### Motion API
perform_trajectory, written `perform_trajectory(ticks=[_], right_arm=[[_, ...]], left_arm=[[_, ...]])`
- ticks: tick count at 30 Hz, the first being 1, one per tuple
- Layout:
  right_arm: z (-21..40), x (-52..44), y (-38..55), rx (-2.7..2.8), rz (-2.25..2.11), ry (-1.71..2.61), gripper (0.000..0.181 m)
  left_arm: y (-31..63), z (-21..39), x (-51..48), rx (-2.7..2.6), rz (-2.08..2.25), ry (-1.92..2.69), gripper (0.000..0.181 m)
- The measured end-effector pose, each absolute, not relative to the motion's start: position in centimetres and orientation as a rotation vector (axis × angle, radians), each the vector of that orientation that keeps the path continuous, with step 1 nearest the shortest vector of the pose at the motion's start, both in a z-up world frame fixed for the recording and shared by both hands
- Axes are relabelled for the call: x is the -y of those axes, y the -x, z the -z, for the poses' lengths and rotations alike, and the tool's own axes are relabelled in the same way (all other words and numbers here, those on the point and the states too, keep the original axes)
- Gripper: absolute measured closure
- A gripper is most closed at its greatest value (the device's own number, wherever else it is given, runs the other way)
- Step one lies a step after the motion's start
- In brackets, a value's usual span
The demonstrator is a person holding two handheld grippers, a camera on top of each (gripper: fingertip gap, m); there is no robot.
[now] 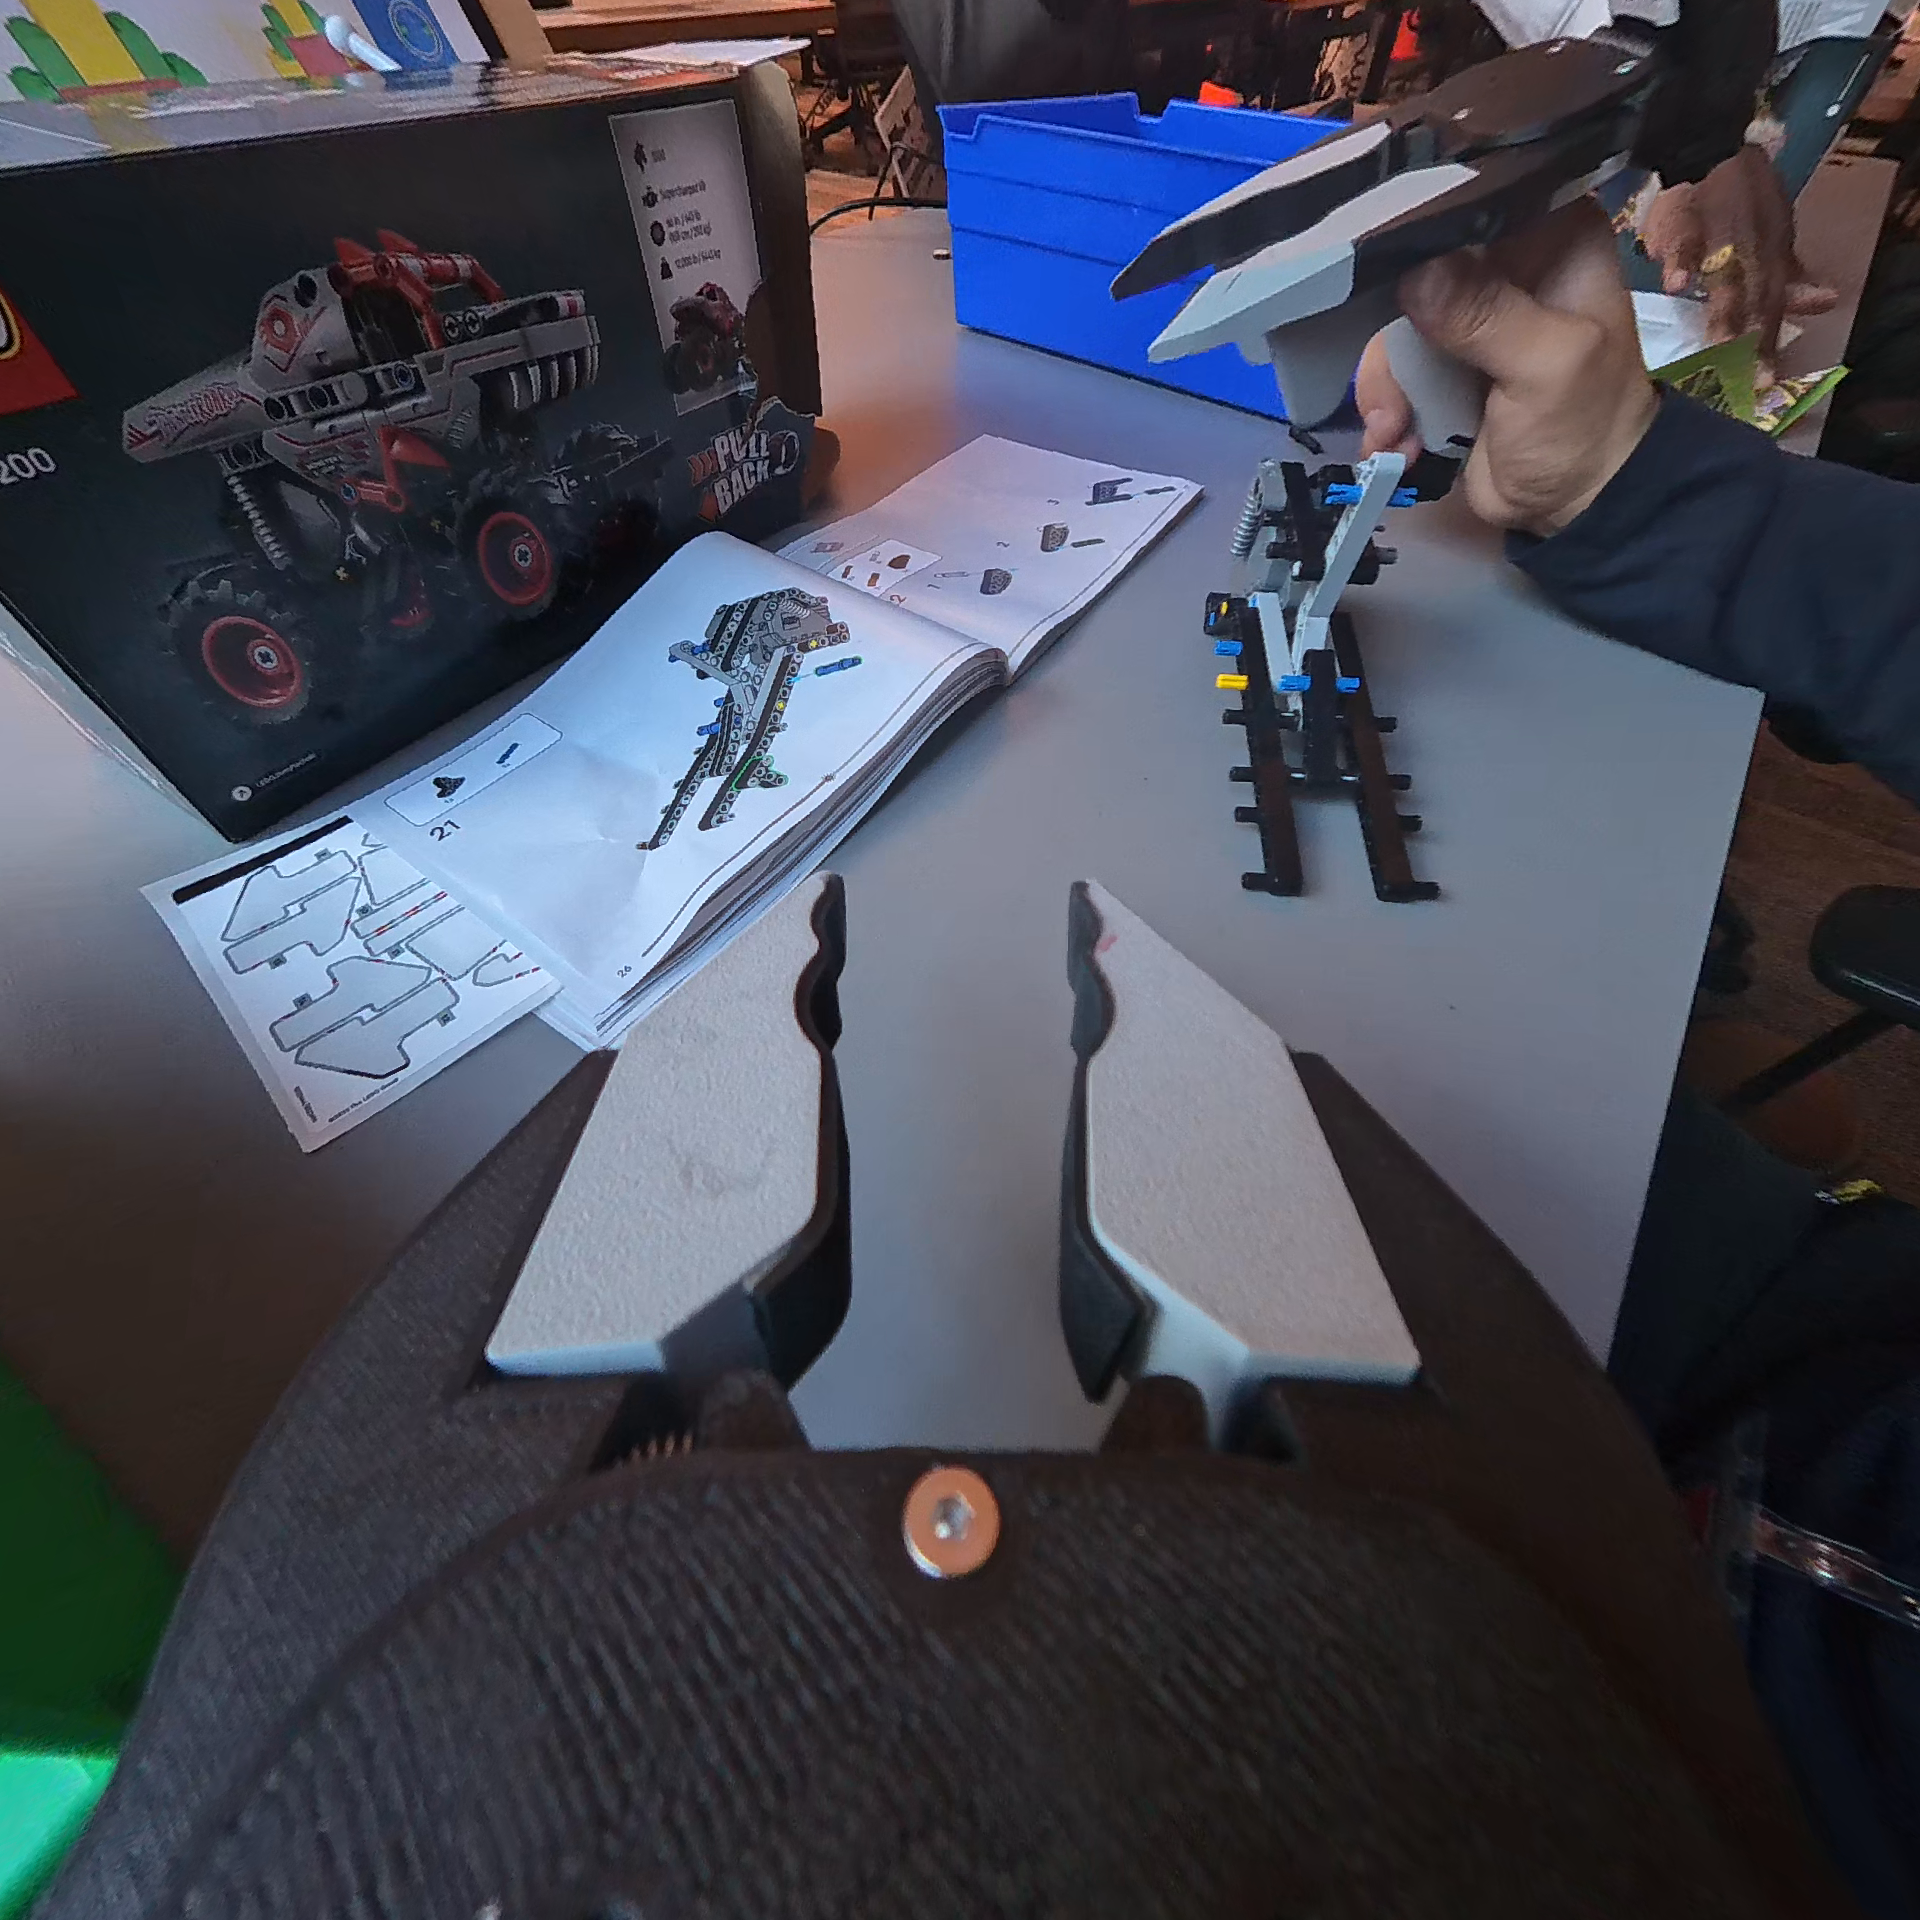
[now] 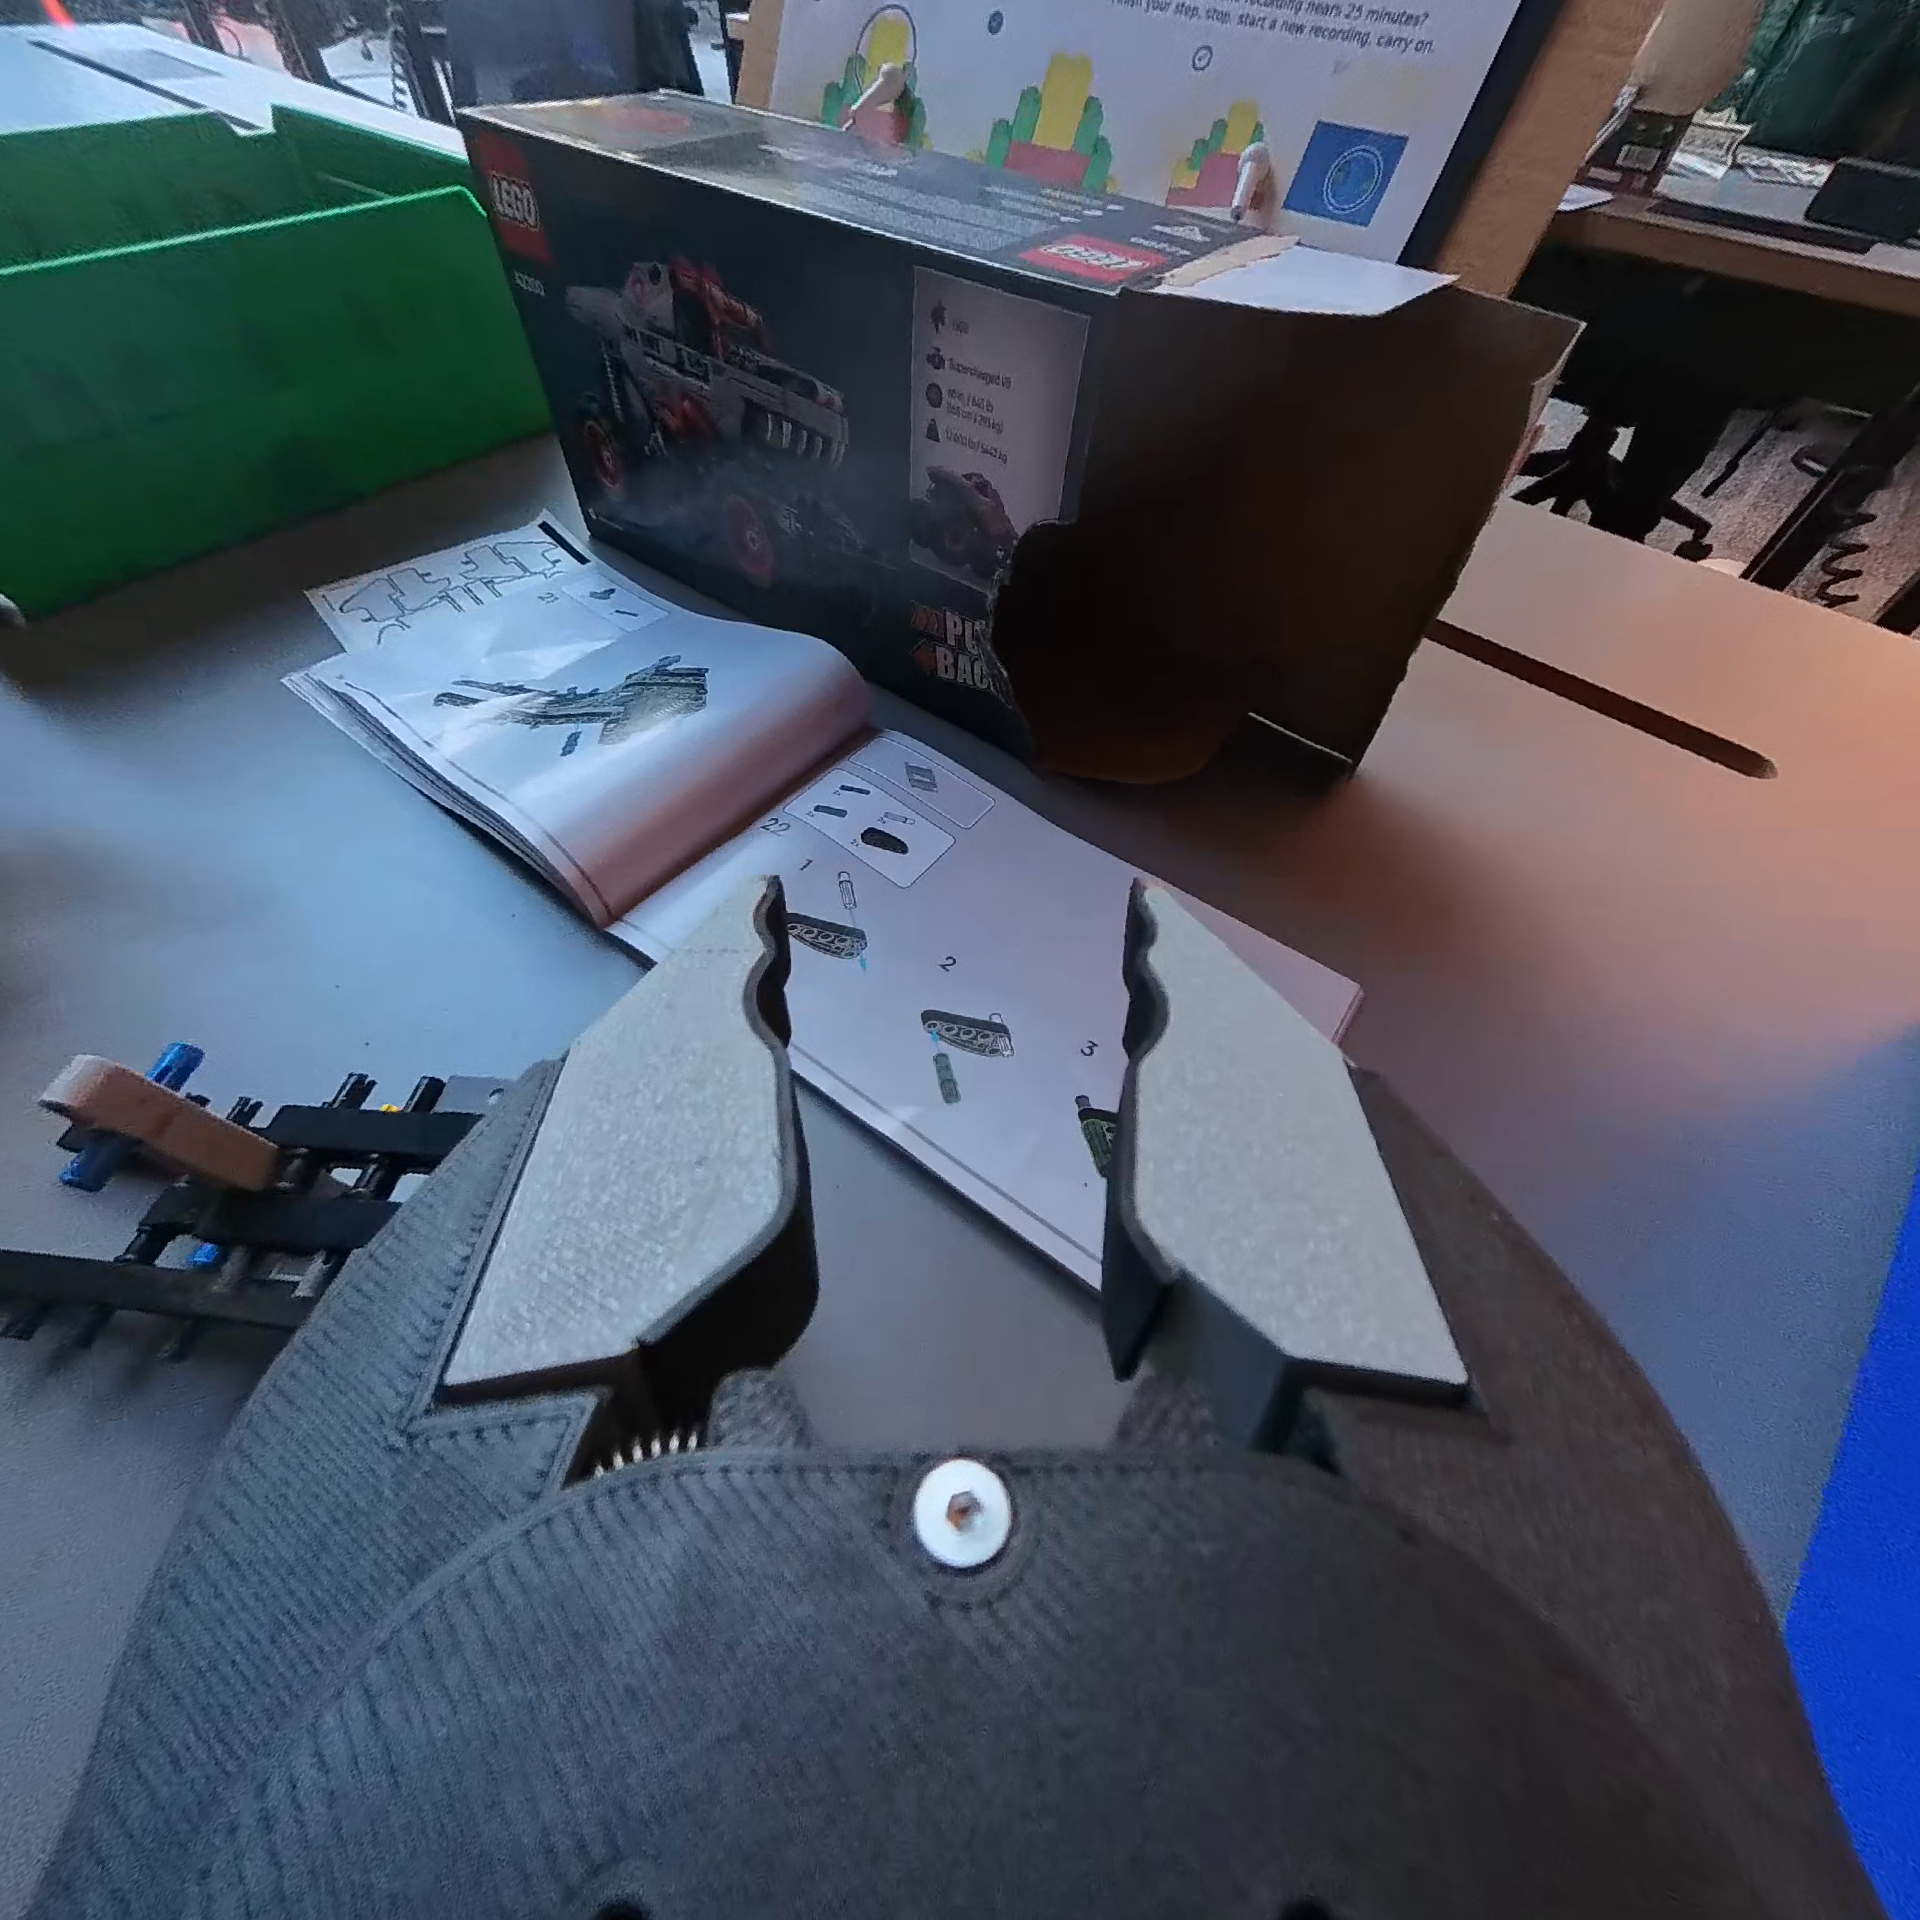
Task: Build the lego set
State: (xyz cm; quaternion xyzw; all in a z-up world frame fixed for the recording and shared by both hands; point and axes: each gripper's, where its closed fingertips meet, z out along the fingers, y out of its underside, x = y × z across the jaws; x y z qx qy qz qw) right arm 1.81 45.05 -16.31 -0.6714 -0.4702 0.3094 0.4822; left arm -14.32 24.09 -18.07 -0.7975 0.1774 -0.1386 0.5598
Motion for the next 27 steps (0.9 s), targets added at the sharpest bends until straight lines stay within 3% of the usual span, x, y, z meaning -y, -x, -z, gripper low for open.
perform_trajectory(ticks=[27], right_arm=[[16.03, -44.9, -1.83, 1.146, -0.76, 1.626, 0.12]], left_arm=[[14.31, 18.08, -24.05, -0.419, 0.325, 1.881, 0.14]])
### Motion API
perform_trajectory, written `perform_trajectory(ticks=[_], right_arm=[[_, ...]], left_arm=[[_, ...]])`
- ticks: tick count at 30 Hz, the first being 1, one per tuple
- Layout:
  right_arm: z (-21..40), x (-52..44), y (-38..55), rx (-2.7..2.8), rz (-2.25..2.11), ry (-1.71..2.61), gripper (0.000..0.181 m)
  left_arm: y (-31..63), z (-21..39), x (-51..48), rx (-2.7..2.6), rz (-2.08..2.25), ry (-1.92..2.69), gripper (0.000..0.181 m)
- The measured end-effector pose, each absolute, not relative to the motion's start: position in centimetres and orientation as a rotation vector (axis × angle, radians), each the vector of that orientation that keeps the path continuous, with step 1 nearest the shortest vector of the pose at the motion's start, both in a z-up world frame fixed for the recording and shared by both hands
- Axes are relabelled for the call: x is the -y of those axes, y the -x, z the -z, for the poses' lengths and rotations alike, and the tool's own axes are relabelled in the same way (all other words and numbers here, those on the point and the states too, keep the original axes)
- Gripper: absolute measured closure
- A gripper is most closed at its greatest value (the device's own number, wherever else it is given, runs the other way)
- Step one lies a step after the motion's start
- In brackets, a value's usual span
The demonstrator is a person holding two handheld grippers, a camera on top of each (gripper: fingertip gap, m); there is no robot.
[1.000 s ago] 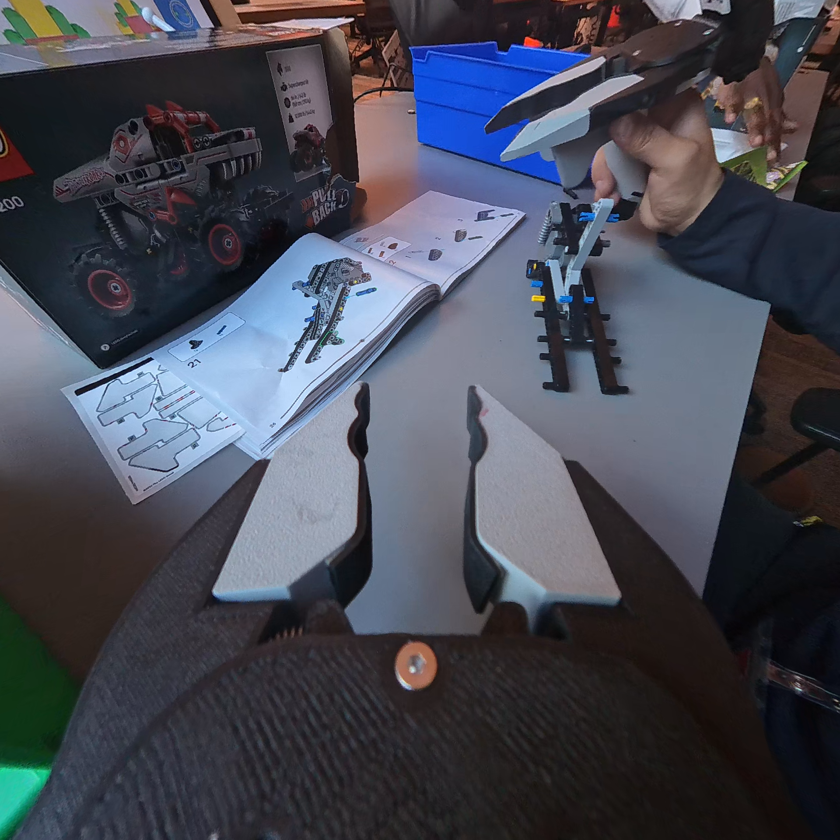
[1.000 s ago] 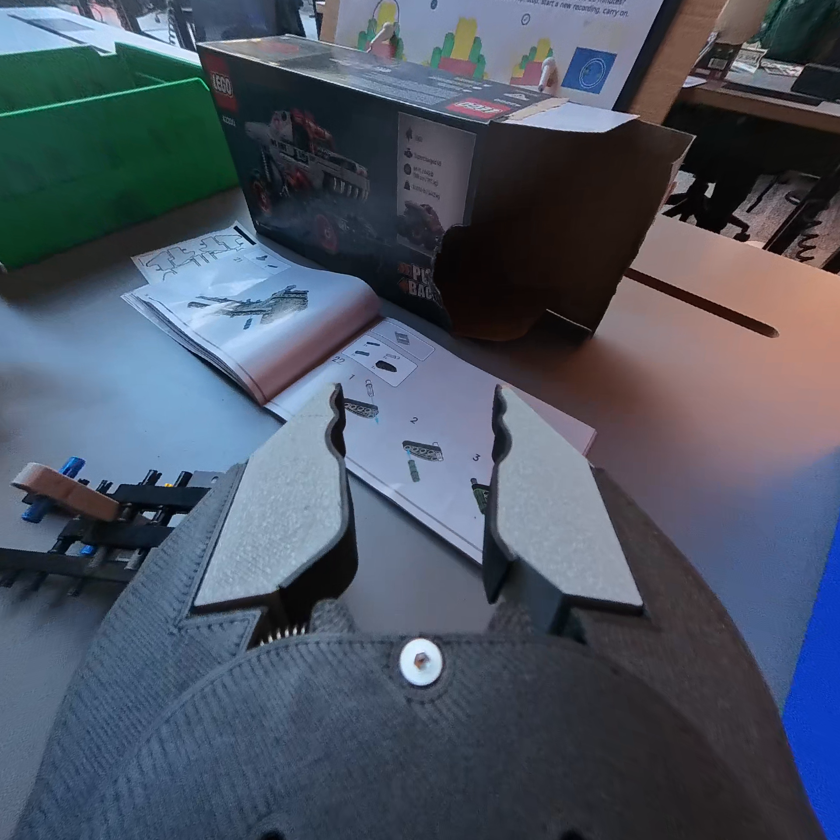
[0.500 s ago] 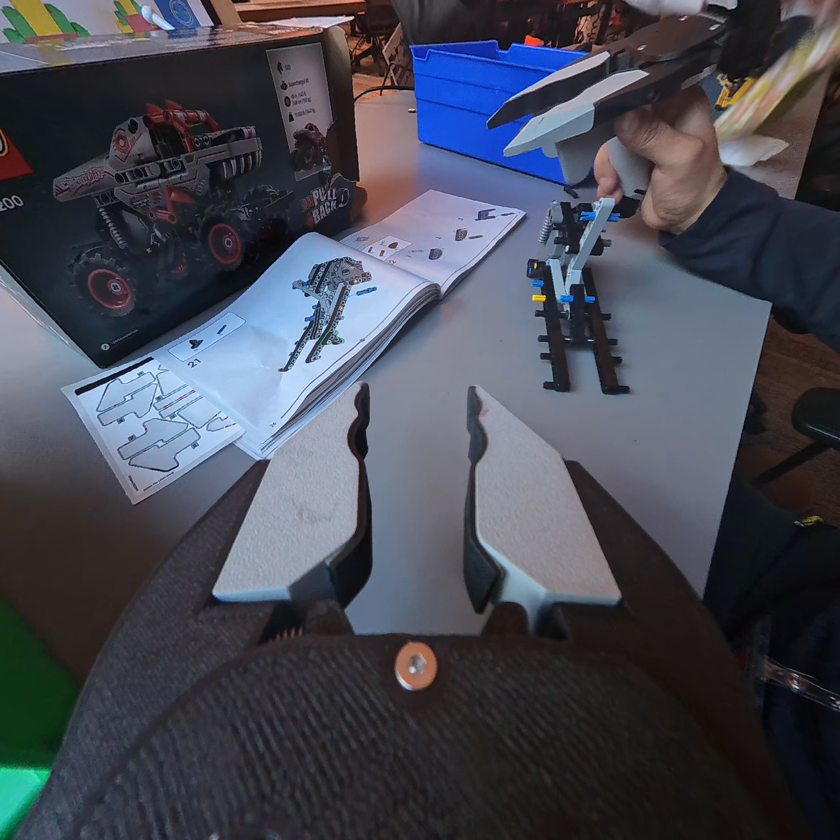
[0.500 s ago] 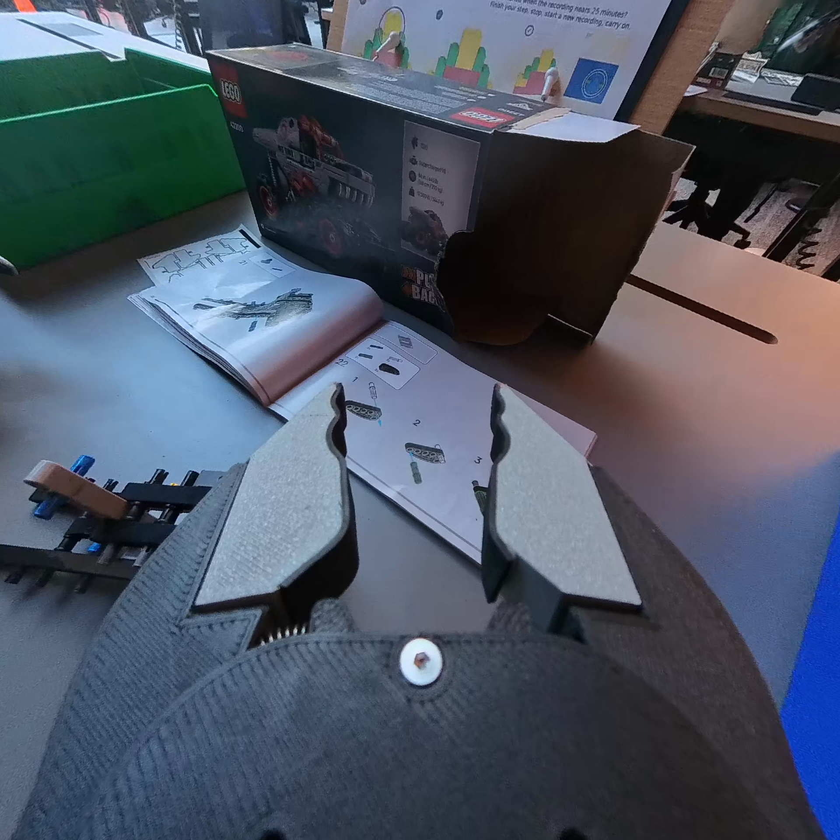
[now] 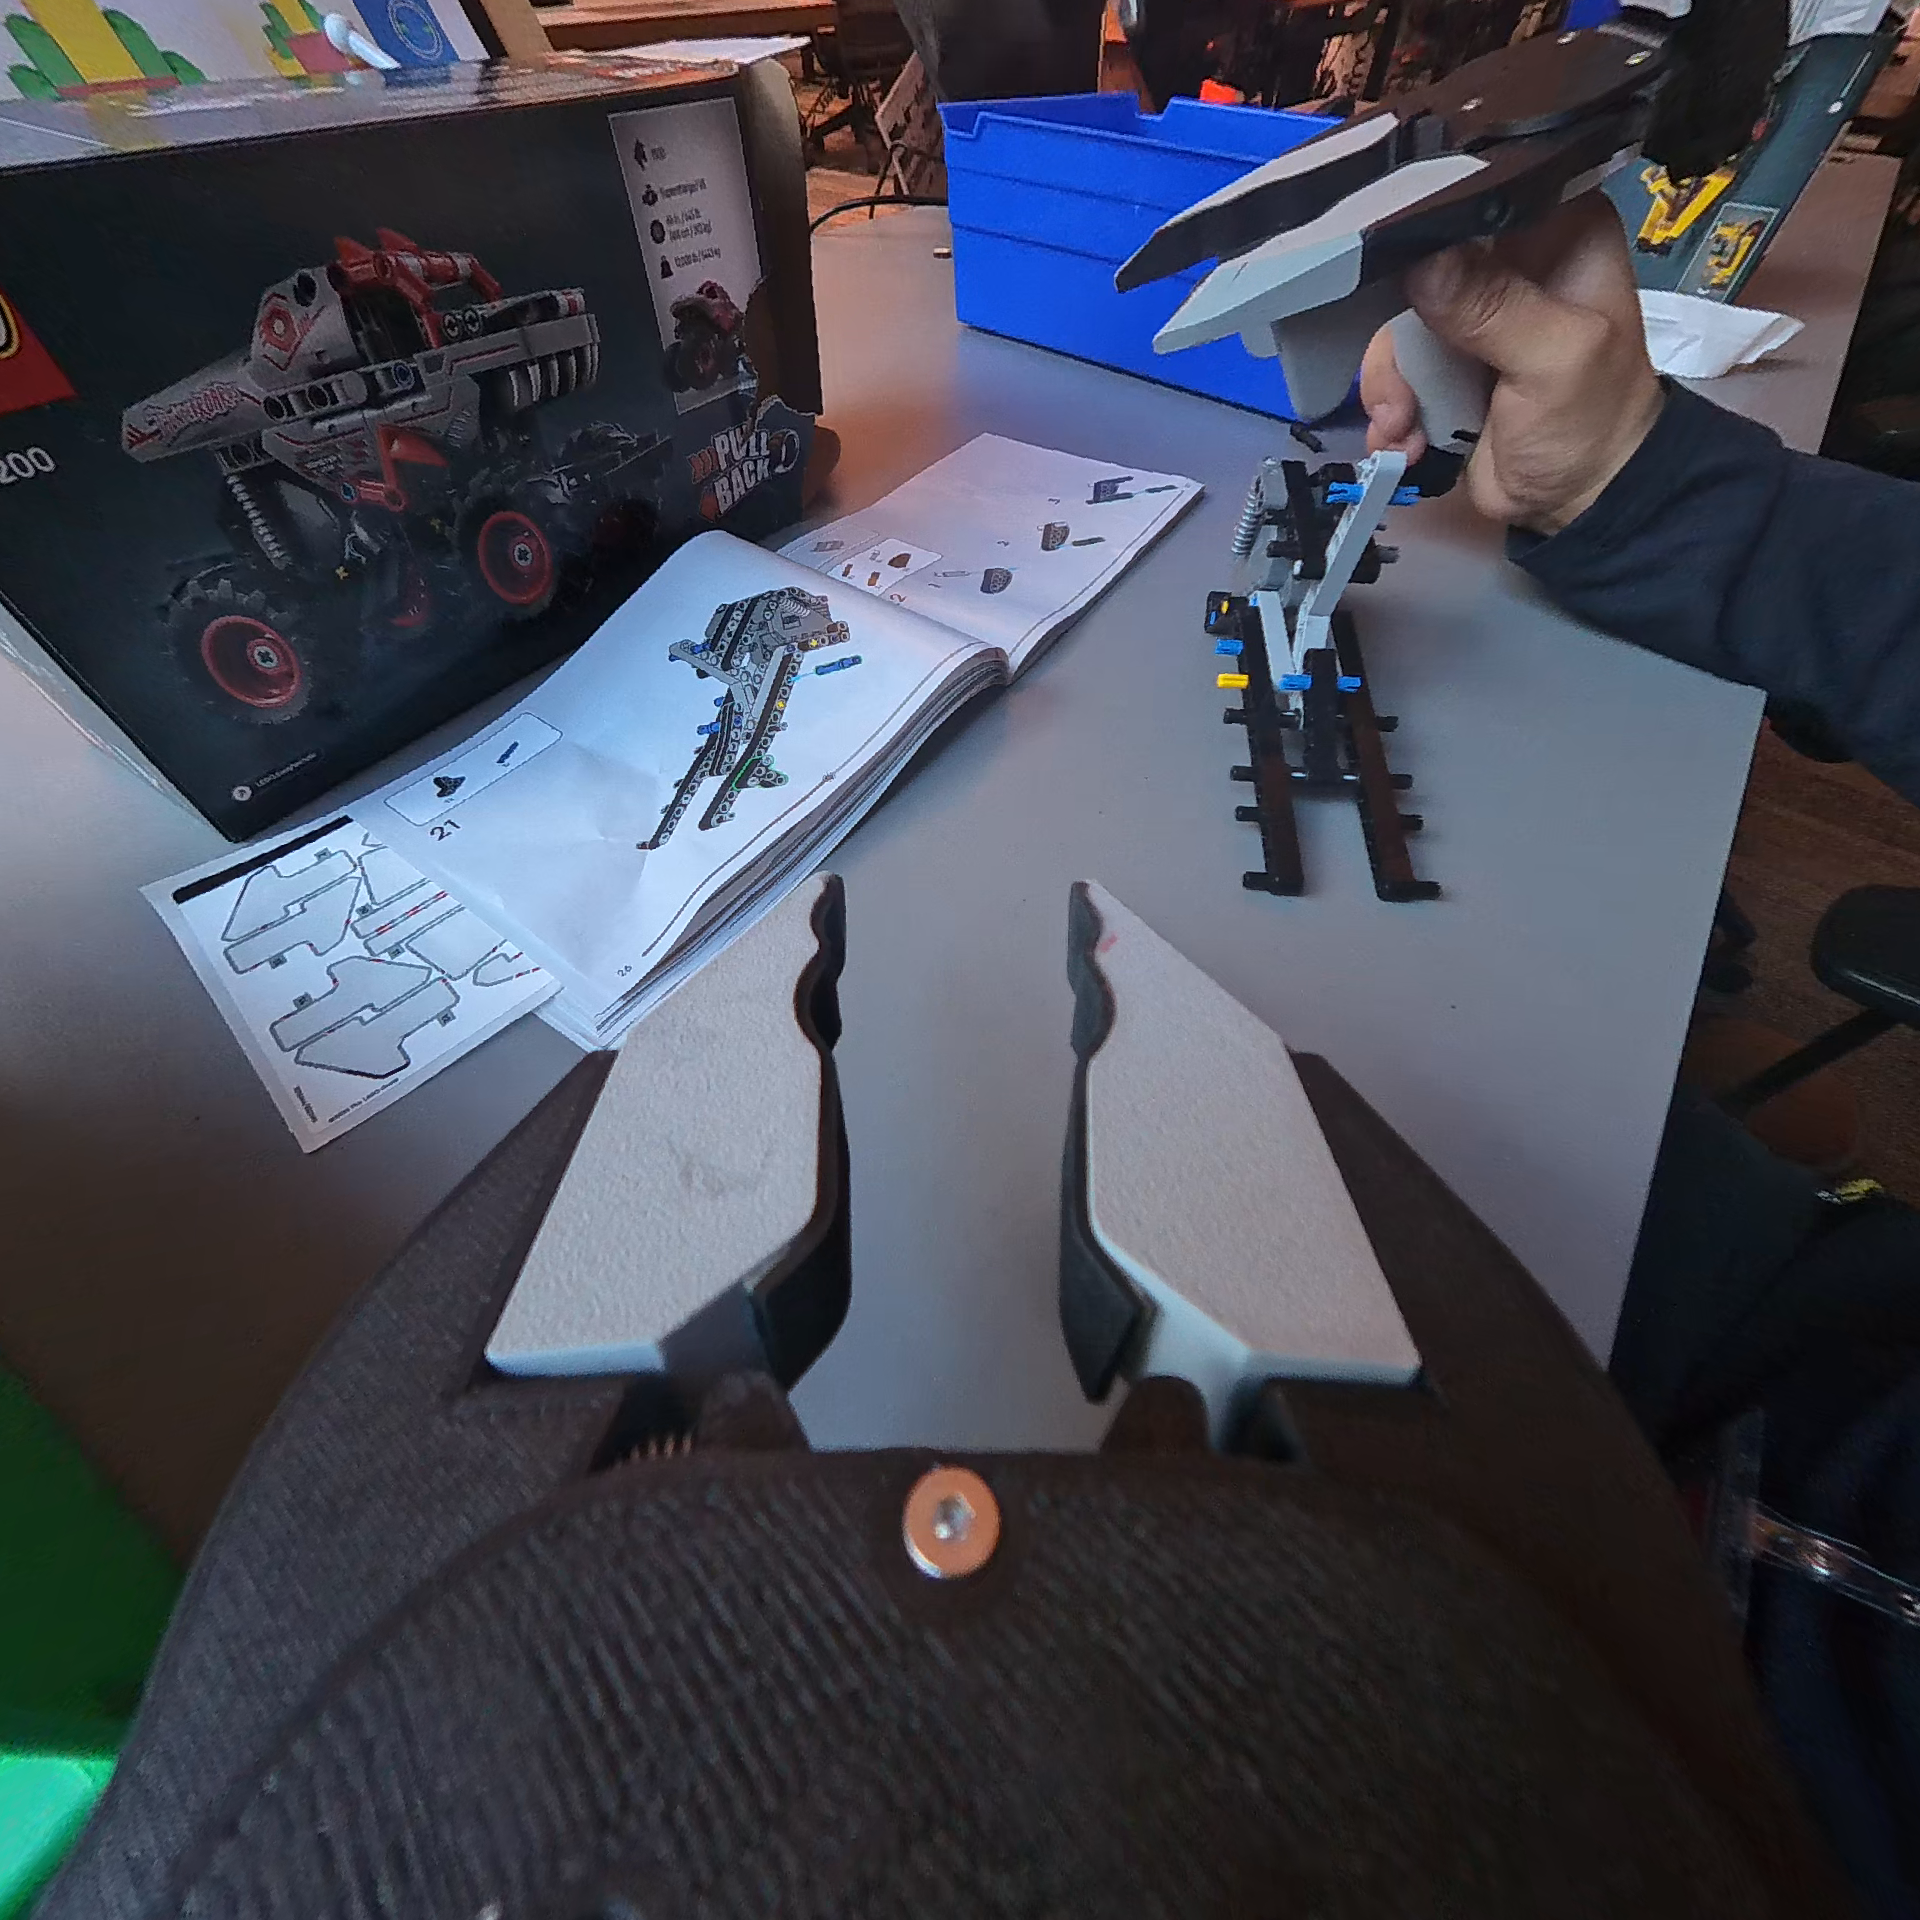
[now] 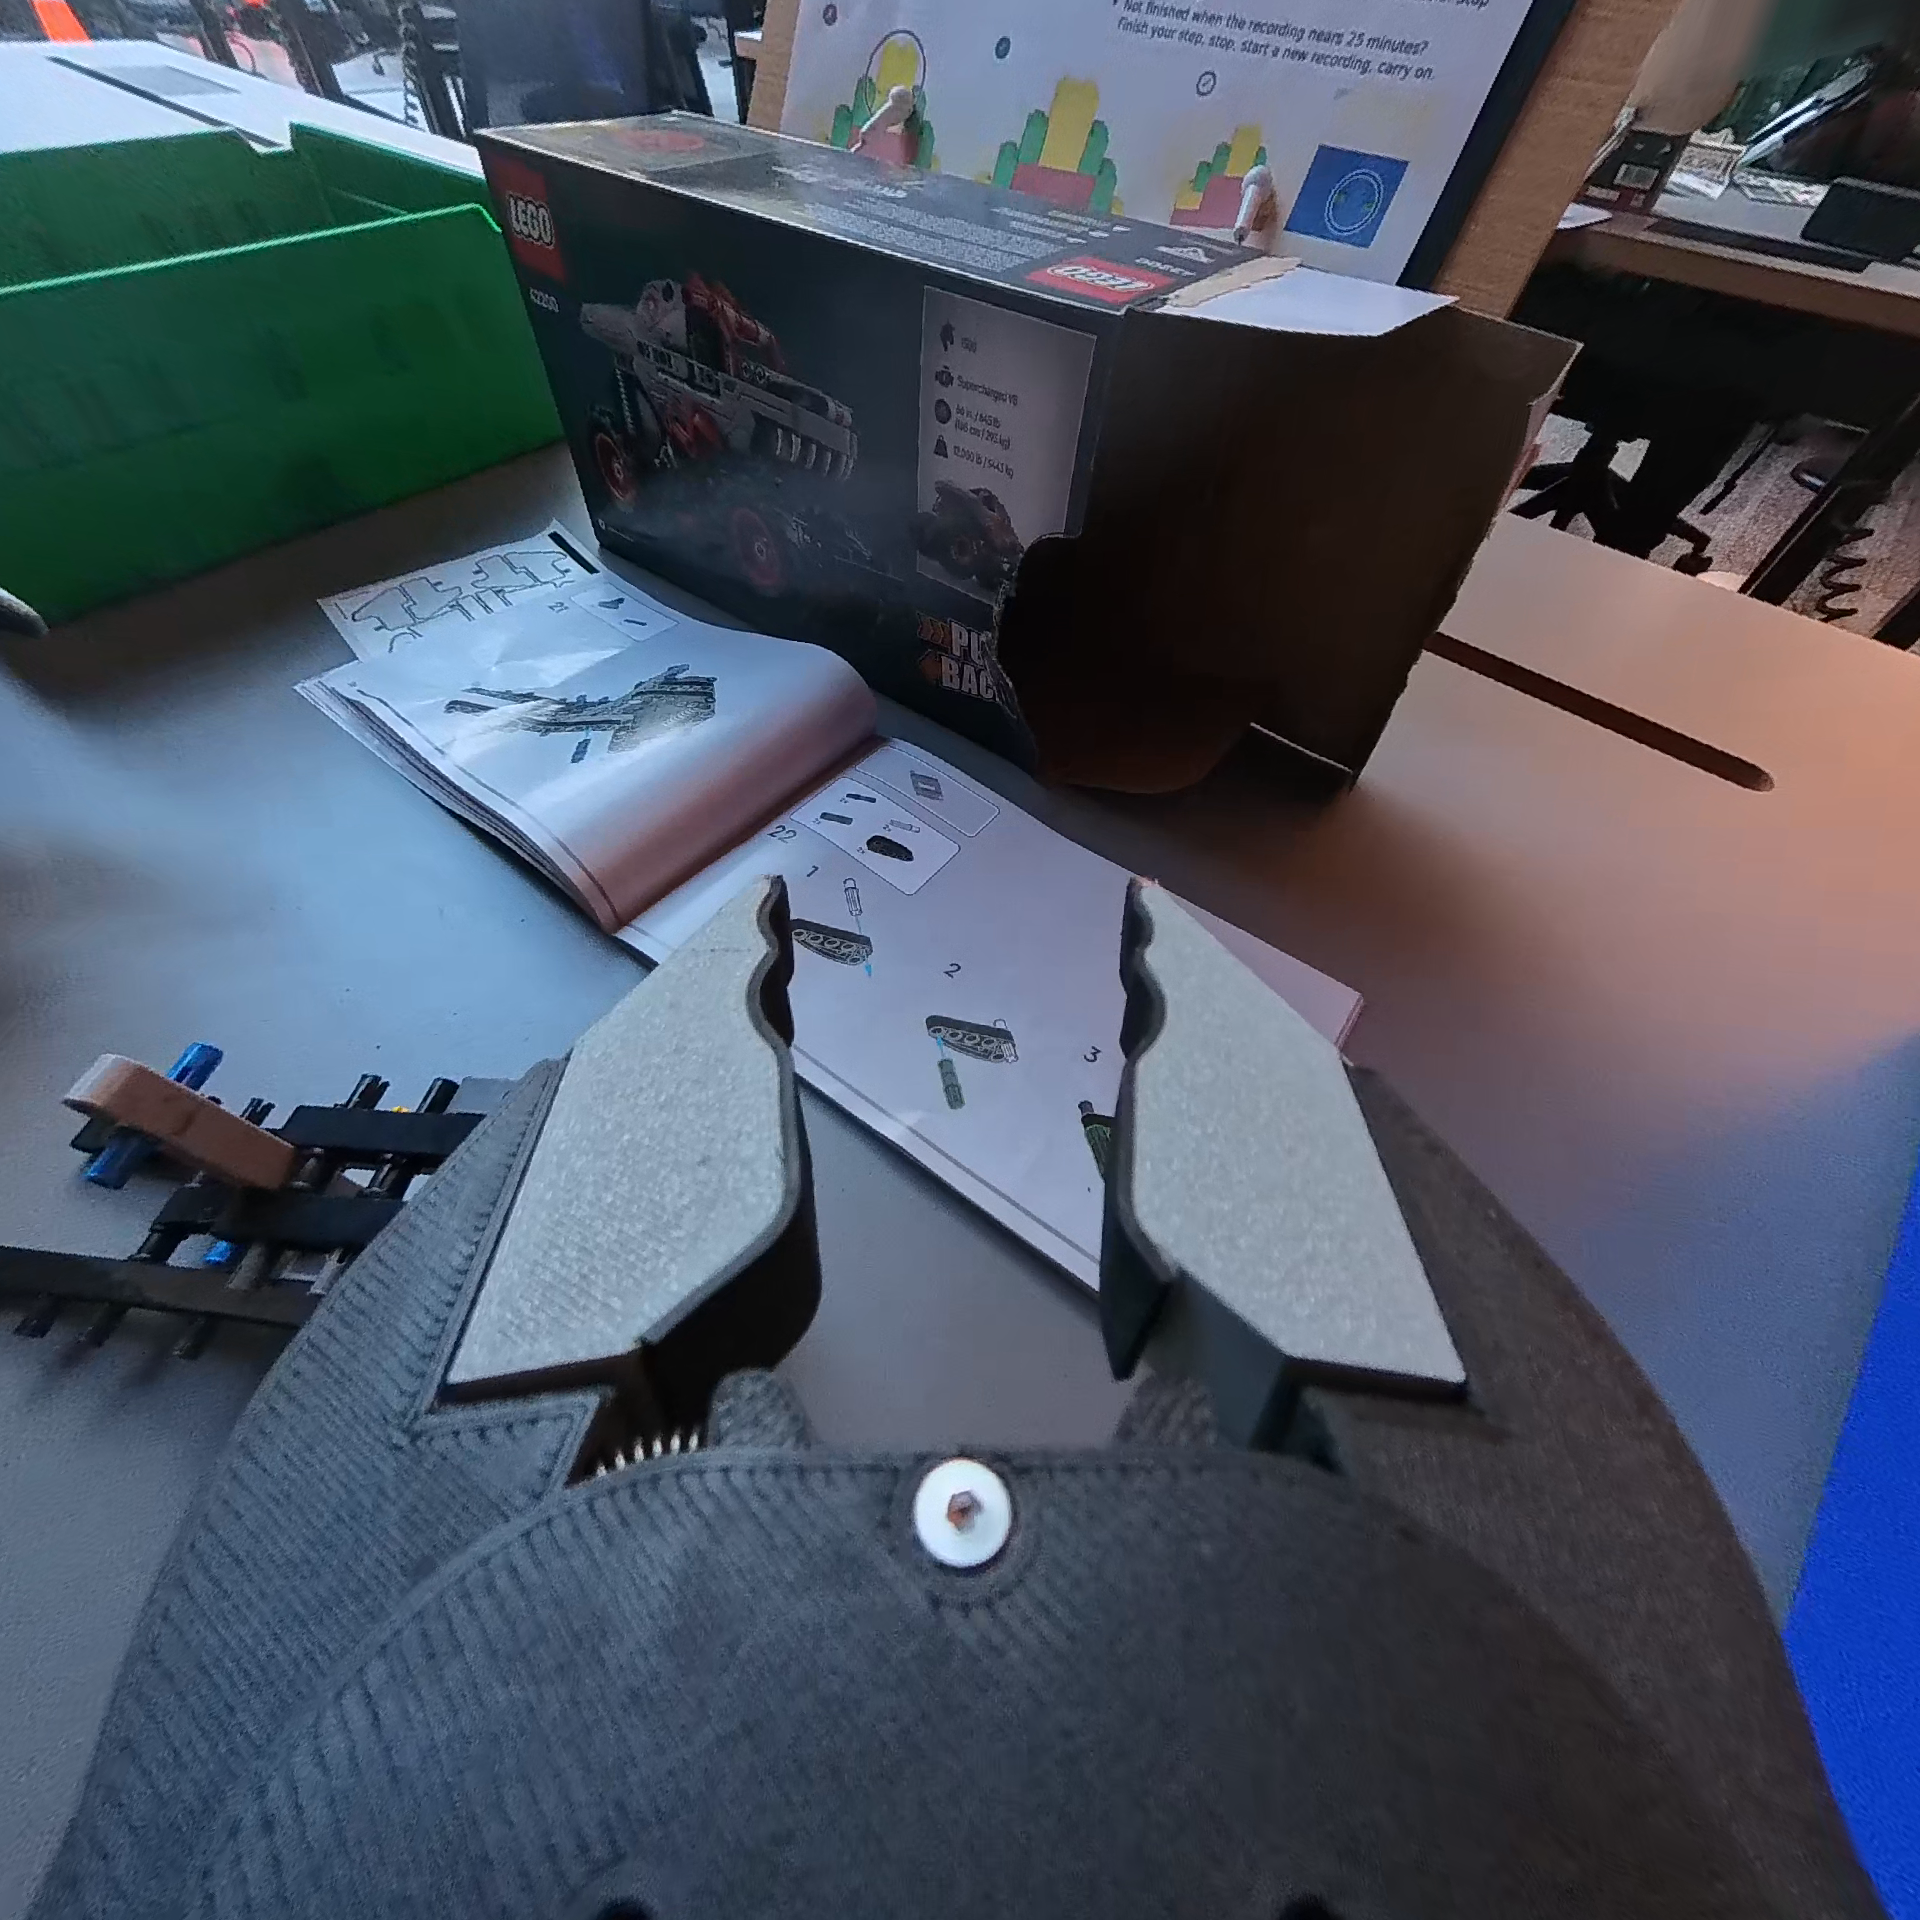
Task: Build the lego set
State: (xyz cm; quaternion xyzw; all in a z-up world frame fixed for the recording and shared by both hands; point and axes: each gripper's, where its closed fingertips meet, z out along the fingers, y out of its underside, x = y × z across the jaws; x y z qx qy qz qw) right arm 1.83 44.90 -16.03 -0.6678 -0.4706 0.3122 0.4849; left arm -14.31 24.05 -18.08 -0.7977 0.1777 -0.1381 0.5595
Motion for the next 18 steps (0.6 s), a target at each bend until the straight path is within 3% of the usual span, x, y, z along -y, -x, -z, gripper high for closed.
perform_trajectory(ticks=[18], right_arm=[[16.0, -44.86, -1.83, 1.144, -0.757, 1.625, 0.121]], left_arm=[[14.29, 18.07, -24.05, -0.419, 0.326, 1.88, 0.14]])
